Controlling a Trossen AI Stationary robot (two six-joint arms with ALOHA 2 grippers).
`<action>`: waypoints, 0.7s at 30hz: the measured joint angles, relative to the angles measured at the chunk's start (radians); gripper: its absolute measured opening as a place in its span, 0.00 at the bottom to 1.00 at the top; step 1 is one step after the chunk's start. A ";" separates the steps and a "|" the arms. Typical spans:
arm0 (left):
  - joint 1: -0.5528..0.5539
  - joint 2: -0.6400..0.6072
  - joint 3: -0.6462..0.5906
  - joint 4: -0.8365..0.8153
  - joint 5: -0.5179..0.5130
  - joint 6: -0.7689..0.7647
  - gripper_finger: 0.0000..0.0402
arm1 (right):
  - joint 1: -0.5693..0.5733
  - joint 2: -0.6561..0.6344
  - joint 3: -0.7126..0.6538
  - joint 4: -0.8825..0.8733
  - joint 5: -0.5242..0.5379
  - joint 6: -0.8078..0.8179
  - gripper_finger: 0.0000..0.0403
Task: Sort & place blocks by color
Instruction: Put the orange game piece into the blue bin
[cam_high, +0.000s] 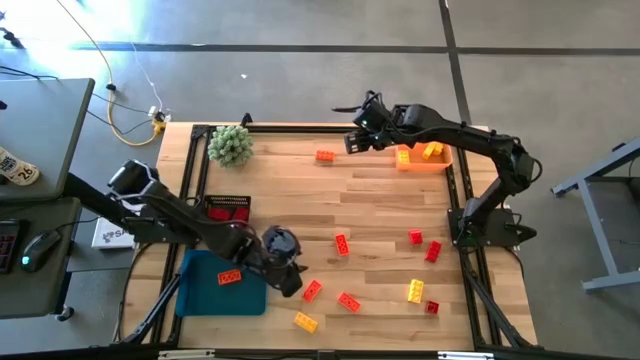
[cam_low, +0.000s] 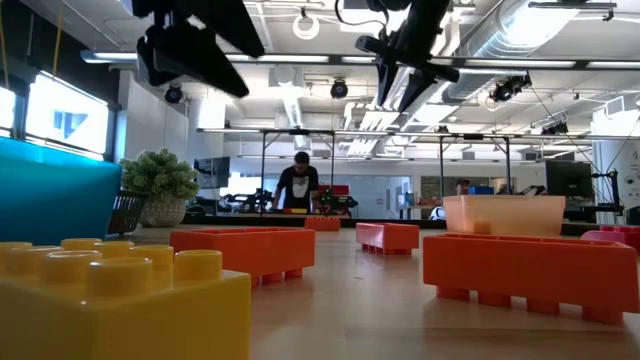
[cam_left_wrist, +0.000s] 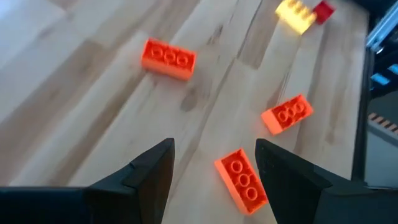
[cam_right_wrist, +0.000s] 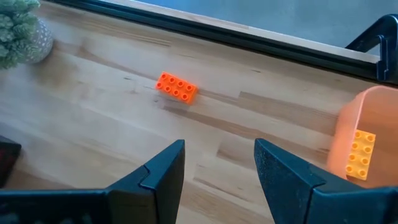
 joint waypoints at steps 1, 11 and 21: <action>0.000 0.021 0.012 0.001 0.011 -0.006 0.53 | 0.002 0.000 0.000 -0.001 0.000 0.000 0.45; -0.007 0.203 0.127 0.012 0.118 0.010 0.53 | 0.026 0.001 0.000 -0.027 0.033 -0.004 0.45; -0.007 0.308 0.173 0.014 0.183 0.021 0.53 | 0.045 0.001 0.000 -0.040 0.044 -0.003 0.45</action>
